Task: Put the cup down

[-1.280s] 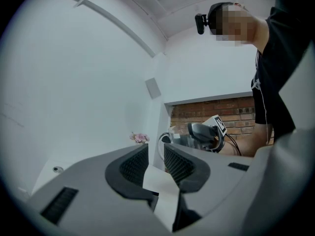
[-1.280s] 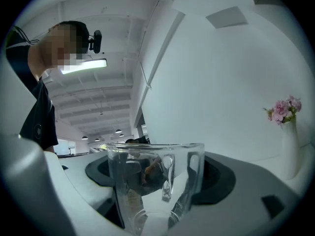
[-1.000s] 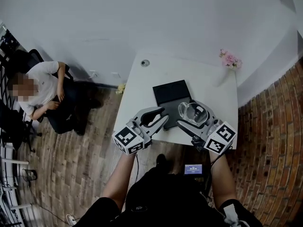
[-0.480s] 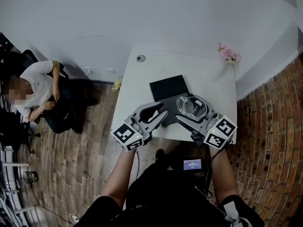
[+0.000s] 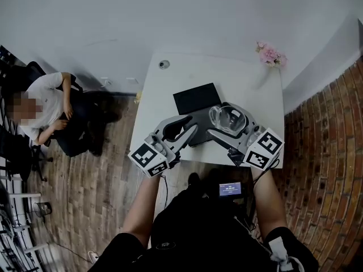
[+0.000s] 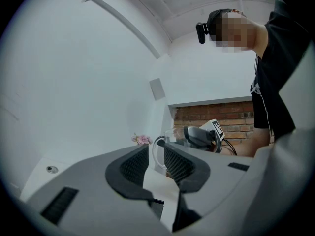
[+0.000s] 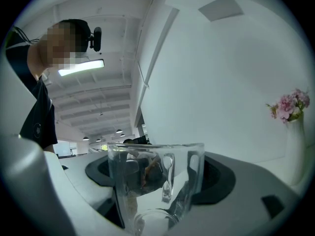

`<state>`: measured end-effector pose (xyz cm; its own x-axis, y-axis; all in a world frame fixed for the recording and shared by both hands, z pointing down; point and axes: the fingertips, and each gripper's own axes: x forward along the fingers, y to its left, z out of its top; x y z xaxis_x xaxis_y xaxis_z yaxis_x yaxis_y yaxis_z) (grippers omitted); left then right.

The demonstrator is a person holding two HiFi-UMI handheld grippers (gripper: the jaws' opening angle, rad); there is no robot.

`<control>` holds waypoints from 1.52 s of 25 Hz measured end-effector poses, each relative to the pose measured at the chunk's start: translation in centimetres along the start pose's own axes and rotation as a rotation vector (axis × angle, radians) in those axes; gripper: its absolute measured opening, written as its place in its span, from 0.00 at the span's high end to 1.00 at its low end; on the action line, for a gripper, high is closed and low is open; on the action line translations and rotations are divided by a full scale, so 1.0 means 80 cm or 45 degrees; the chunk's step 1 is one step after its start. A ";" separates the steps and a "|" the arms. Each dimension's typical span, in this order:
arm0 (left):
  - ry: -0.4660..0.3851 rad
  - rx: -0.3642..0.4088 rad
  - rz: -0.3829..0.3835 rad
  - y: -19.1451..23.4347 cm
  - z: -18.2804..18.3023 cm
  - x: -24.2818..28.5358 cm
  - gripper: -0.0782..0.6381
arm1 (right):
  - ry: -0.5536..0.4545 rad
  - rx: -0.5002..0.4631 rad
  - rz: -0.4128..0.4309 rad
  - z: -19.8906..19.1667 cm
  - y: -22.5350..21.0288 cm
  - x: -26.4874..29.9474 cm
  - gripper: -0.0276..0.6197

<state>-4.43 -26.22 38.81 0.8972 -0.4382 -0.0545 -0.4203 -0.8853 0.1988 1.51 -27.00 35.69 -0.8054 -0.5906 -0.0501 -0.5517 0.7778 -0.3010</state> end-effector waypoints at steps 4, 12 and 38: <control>0.005 -0.003 0.028 -0.003 -0.004 0.020 0.76 | 0.013 0.008 0.013 0.001 -0.020 -0.013 0.30; 0.036 0.005 0.104 0.020 -0.010 0.041 0.76 | 0.118 -0.020 0.089 -0.013 -0.063 0.003 0.30; 0.071 -0.025 0.217 0.126 -0.071 0.063 0.76 | 0.371 -0.115 0.223 -0.145 -0.188 0.124 0.30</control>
<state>-3.33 -36.45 46.11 0.8196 -0.5718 0.0360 -0.5646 -0.7957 0.2193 -0.70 -42.12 50.75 -0.9103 -0.3706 0.1844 -0.4062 0.8854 -0.2261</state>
